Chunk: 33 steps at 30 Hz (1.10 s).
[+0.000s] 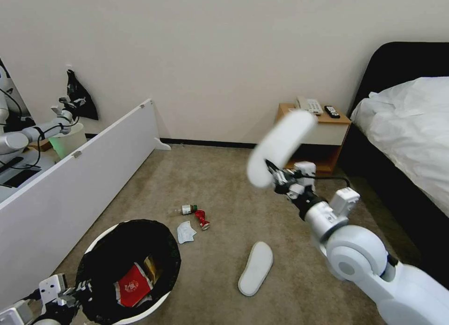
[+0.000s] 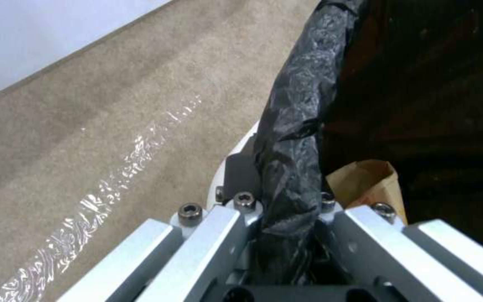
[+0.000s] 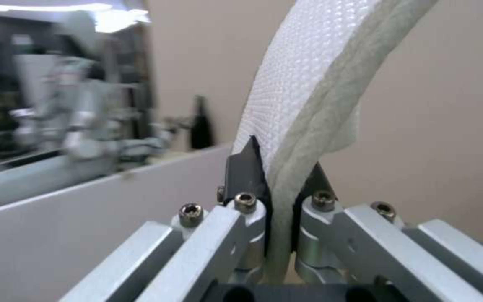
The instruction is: Pick up the trash bin and place the garbage on the floor into it.
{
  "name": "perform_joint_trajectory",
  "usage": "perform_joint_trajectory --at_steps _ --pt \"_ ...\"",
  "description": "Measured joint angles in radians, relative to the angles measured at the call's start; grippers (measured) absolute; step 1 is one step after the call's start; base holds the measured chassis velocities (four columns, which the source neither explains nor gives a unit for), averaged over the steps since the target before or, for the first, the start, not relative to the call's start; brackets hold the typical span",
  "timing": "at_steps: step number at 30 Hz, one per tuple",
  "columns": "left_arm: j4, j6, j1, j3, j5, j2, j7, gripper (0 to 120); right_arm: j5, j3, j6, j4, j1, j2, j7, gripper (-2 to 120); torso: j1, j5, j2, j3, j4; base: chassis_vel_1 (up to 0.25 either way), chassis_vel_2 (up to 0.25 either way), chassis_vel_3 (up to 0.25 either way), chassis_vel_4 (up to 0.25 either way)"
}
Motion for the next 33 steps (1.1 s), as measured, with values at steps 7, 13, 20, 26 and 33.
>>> perform_joint_trajectory --at_steps 7,13,20,26,33 --pt "-0.006 0.0 0.008 0.011 -0.02 0.017 -0.007 2 -0.021 -0.2 0.043 -0.015 0.196 0.057 -0.031 2 0.0 0.0003 0.0 0.0 -0.0002 0.0 0.0 0.0 0.0" --pt "-0.007 0.0 0.02 0.02 -0.027 0.04 -0.01 2 -0.094 -0.405 0.103 -0.082 0.412 0.143 -0.07 2 0.0 0.0 0.0 0.0 0.0 0.0 0.0 0.0 0.0" --pt "-0.007 0.0 0.021 0.02 -0.037 0.056 -0.011 2 -0.151 -0.52 0.125 -0.133 0.481 0.19 -0.092 2 0.0 0.0001 0.0 0.0 0.0001 0.0 0.0 0.0 0.0" --pt "0.003 0.0 0.007 0.02 -0.052 0.061 -0.015 2 -0.271 -0.639 0.157 -0.201 0.502 0.219 -0.119 2 0.0 0.0003 0.0 0.0 0.0 0.0 0.0 0.0 0.0" --pt "0.014 0.0 -0.008 0.012 -0.077 0.072 -0.027 2 -0.352 -0.732 0.183 -0.252 0.5 0.239 -0.135 2 0.0 0.0003 0.0 0.0 0.0 0.0 0.0 0.0 0.0"
